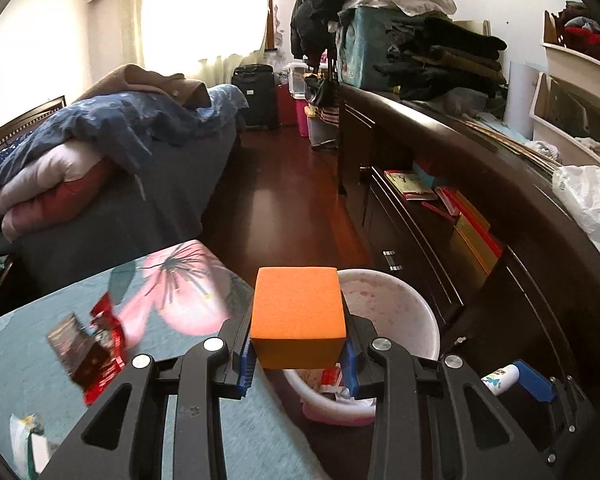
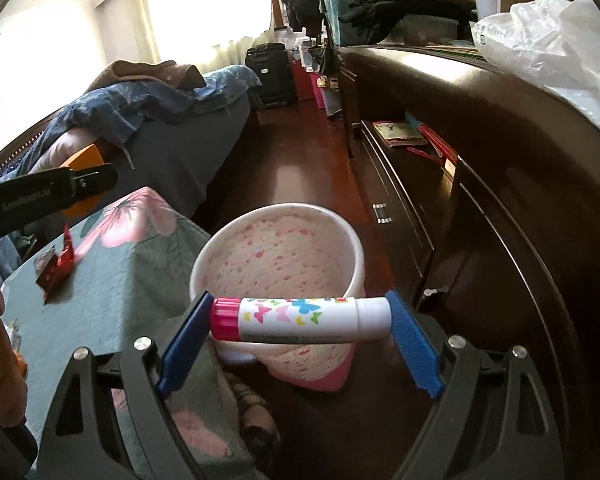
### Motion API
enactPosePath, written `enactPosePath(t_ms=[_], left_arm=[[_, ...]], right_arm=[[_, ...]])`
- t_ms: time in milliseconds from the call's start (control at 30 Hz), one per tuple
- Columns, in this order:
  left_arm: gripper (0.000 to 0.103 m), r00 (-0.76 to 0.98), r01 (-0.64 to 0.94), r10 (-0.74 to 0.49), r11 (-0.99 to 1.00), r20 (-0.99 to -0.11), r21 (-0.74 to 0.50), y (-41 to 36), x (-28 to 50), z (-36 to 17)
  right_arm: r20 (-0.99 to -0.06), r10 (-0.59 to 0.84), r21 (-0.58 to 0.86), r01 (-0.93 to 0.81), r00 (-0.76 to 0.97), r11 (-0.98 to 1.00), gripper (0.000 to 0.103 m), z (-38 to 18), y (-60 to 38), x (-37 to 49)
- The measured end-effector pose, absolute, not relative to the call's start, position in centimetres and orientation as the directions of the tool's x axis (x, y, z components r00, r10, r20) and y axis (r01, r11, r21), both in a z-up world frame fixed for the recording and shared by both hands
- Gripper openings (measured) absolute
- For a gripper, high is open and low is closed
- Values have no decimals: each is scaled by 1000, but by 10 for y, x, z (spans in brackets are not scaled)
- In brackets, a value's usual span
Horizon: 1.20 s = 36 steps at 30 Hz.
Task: Collect trash
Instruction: 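Carry the orange cube and pink-and-white tube over the wastebasket and open both grippers, then move both grippers back over the table toward the cigarette pack and red wrapper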
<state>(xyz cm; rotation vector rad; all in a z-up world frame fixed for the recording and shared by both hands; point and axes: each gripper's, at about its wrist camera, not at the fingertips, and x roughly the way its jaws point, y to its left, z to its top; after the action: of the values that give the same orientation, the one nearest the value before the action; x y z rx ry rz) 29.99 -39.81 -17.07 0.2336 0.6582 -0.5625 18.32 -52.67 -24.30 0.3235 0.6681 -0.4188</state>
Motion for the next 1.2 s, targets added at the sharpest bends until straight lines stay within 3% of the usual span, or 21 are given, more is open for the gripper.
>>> enactPosePath(t_ms=[833,900,1067,1200], left_arm=[[35,635,569,-402,821,-660,47,-459,358,-200],[42,641,564,-398,825,-656,50,-460,362,-200],[78,670,531,-381,846,-637,53,-454,367,-196],[84,690,509,-372,859,-620,52,-443,366,-188]], right_arm=[[-679,-316,86,500,662,862,86,-292,-557,268],[-677,-321,86,504,662,859,87,-293,-560,272],[-668,-348,81,530,657,844,91,-296,-566,275],[-662,-356,85,537,660,839,93,-292,-566,268]])
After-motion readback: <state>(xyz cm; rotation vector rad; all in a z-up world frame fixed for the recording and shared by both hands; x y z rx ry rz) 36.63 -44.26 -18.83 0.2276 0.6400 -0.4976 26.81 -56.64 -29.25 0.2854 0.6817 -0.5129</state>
